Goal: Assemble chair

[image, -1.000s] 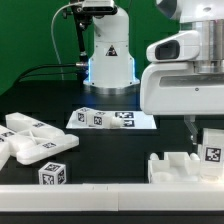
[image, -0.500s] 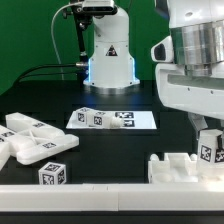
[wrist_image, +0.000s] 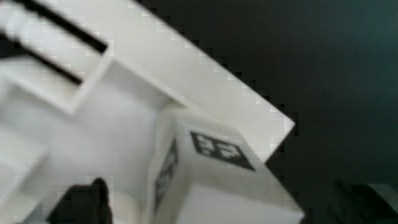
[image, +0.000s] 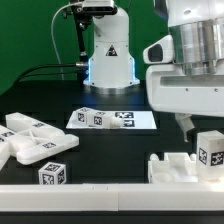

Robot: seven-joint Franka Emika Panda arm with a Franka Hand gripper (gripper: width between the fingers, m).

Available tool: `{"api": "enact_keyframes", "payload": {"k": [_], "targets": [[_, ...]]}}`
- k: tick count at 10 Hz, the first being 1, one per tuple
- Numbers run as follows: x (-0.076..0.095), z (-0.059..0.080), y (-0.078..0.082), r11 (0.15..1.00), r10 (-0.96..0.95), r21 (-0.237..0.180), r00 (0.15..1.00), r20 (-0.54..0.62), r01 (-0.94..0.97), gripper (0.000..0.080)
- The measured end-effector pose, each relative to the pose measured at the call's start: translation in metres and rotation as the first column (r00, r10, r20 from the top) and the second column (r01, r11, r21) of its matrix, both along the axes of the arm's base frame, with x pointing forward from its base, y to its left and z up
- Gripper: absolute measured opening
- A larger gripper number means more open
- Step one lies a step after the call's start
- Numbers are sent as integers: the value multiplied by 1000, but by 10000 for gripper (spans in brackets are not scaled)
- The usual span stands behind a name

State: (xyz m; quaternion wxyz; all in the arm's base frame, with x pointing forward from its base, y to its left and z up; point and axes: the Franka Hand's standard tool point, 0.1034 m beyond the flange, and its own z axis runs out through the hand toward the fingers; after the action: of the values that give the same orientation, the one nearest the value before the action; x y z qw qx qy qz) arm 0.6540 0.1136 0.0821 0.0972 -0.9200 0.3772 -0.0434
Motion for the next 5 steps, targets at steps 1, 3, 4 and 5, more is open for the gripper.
{"api": "enact_keyframes", "payload": {"k": [1,3,4,5], "targets": [[-1,1,5,980,192,-48,981,22,-191,624],[0,0,3,951,304,-70,952,31,-302,646],[0,0,2,903,422,-107,906,38,-416,649],[2,0,0,795,595,-178,803,34,-580,649]]}}
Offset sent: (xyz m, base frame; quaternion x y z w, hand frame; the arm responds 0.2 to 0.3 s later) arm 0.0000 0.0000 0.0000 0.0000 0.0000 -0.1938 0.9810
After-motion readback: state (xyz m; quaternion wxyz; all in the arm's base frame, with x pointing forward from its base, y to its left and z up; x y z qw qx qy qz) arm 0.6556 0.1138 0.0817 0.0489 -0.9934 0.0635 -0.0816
